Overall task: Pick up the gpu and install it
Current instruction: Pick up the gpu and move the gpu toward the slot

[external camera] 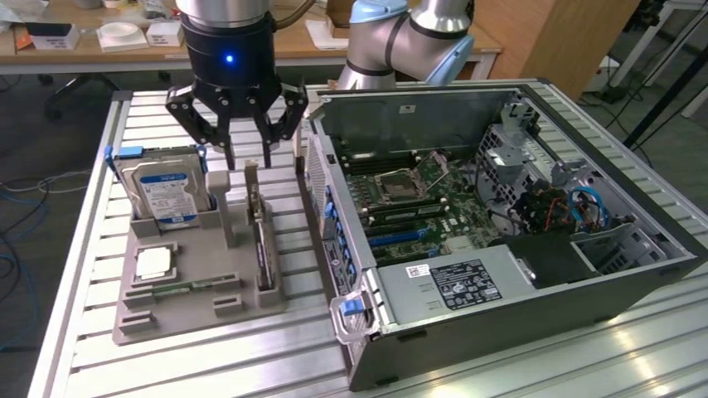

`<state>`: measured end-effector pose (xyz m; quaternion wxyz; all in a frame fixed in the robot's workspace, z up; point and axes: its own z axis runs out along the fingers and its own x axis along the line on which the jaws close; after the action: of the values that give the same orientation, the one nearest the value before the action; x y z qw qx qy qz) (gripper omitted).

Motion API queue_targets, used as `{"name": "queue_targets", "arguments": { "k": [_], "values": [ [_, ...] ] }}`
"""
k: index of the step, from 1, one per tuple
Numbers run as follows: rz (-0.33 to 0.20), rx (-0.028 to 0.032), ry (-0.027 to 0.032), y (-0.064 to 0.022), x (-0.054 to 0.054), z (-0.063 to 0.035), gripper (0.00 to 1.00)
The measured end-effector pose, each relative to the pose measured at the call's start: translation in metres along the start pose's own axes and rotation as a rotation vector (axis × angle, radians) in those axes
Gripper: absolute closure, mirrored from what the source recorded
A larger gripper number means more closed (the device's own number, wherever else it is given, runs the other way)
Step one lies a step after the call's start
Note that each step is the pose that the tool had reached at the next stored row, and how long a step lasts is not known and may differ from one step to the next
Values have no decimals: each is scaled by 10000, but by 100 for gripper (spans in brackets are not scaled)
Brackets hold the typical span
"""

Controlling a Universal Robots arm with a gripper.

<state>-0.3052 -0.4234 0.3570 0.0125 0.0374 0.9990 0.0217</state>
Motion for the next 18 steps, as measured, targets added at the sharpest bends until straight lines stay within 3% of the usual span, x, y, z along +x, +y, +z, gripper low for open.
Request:
{"name": "queue_targets", "arguments": {
  "k": [18],
  "values": [
    [0, 0, 0, -29, 0, 73, 53]
  ]
}}
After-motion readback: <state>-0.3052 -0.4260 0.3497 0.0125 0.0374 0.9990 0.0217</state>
